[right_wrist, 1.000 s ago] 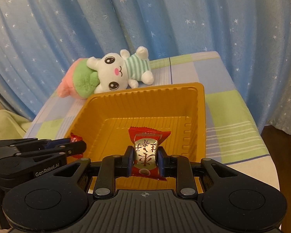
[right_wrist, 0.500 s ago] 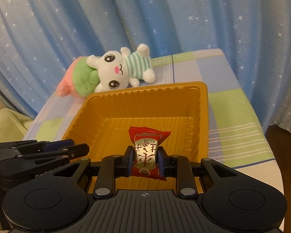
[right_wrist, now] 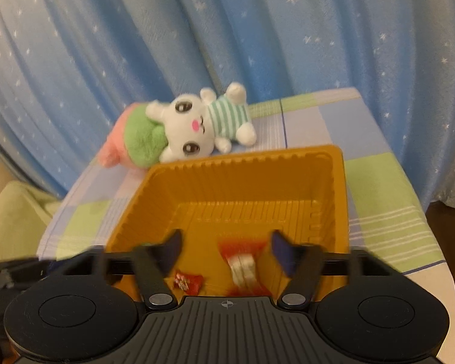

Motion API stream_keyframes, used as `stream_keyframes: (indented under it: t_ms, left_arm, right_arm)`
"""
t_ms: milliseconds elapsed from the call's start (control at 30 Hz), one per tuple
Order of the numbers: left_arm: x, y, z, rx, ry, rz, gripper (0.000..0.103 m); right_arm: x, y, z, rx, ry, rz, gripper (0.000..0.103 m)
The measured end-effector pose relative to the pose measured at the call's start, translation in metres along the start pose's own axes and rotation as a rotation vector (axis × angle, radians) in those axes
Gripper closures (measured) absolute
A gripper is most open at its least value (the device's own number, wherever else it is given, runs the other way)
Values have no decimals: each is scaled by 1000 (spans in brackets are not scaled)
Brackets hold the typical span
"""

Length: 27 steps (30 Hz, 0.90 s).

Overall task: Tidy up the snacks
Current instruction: 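Open both tools to drop the candies into the orange tray, then move both tools back toward the remaining candies on the table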

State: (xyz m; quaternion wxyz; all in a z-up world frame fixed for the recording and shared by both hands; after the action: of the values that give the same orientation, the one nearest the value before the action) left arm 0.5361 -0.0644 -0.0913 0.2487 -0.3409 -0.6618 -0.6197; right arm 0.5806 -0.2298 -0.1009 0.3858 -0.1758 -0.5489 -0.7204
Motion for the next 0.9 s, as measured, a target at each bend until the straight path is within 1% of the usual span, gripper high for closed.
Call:
stream_keyframes:
  t_ms: [200, 267, 400, 533, 700, 733, 900]
  left_arm:
    - [25, -9, 7, 40, -6, -18, 53]
    - [34, -14, 8, 41, -2, -19, 49]
    - [53, -24, 13, 59, -6, -27, 48]
    - [76, -39, 21, 83, -12, -30, 48]
    - [107, -61, 30, 77, -2, -43, 45]
    - [113, -67, 32, 81, -4, -44, 44]
    - [139, -95, 43, 87, -25, -28, 43]
  right_arm:
    - [14, -7, 0, 7, 20, 7, 34]
    - [21, -13, 0, 15, 20, 8, 34]
    - [37, -26, -2, 15, 17, -1, 33]
    - [57, -38, -3, -1, 14, -13, 32]
    - [84, -58, -2, -19, -9, -24, 31]
    - [89, -63, -2, -24, -15, -26, 31]
    - [117, -91, 2, -51, -58, -30, 31]
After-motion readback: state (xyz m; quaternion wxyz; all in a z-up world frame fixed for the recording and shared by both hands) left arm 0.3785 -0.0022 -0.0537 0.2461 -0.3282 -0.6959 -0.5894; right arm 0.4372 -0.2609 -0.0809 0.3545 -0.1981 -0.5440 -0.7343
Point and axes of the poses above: each gripper's, at about its wrist camera, not at the fingertips, and x roughly against the way its jaws point, z to its left, y to its top, the point moved 7 cm from there along -x, roughly the way its jaws point, and after that the axes turned 8 degrees about -y, right-handed, at the moved point
